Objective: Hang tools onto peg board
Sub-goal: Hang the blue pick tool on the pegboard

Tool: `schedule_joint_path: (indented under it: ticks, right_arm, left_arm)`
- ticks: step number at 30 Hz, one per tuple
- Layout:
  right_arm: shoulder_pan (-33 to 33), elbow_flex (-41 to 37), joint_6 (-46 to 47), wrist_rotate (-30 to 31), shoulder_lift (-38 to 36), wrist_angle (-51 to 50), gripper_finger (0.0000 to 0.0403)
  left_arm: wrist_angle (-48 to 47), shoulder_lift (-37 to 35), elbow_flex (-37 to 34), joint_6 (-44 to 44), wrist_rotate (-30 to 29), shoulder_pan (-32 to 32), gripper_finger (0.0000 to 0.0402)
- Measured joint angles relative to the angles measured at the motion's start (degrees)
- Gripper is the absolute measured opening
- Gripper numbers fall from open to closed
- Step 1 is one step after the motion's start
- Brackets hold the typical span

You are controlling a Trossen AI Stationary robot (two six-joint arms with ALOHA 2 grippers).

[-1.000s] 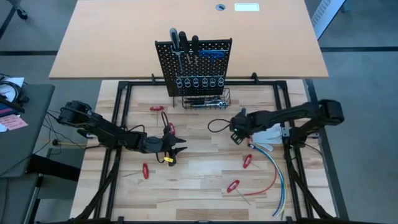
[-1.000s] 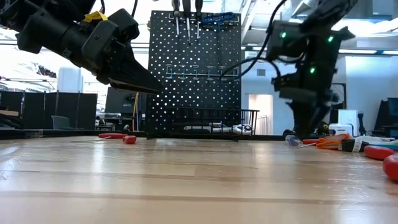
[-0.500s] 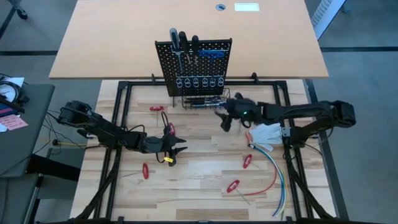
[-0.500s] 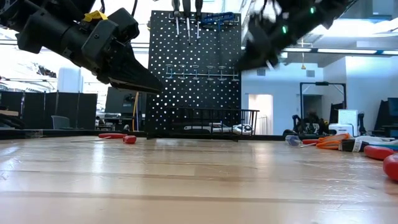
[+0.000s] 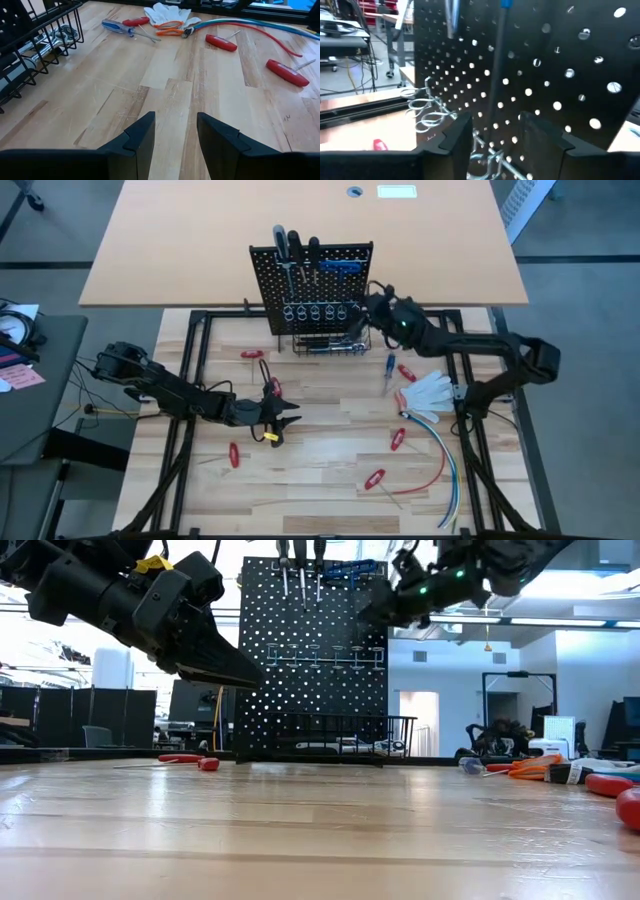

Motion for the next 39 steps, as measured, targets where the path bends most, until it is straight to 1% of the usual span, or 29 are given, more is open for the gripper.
schedule_joint_path:
  ticks: [4,10,13,16,21,22,30,39]
  right_arm:
    - [-1.9,3.42,0.0,-5.5,3.31,-0.32,0.015]
    - [-2.84,8.27,-0.09,-6.0,7.24,-3.7,0.0128]
    - [-2.61,9.73,-1.87,-5.98,8.13,-4.93,0.0112]
    - [-1.7,10.36,-2.41,-5.98,8.01,-5.49,0.0081]
    - [-1.12,10.38,-0.68,-6.14,5.7,-5.95,0.0014]
    - [-1.14,10.38,-0.33,-6.18,5.15,-6.12,0.0009]
    - [-0.87,10.38,2.01,-6.22,2.01,-7.6,0.0009]
    - [0.68,10.38,3.63,-5.92,1.26,-13.44,0.0008]
  left_arm:
    - [0.02,0.0,0.0,0.1,0.0,0.0,0.0141]
    - [-0.05,0.0,0.0,0.38,0.0,0.0,0.0141]
    - [-0.14,0.0,0.0,0.34,0.0,0.0,0.0141]
    - [-0.33,0.0,0.0,0.28,0.0,0.0,0.0141]
    - [-0.55,0.0,0.0,0.13,0.0,0.0,0.0141]
    - [-0.55,0.0,0.0,0.09,0.01,0.0,0.0141]
    - [-0.81,0.0,0.0,-0.19,0.01,0.0,0.0141]
    - [-0.83,0.0,0.0,-0.34,0.02,0.0,0.0141]
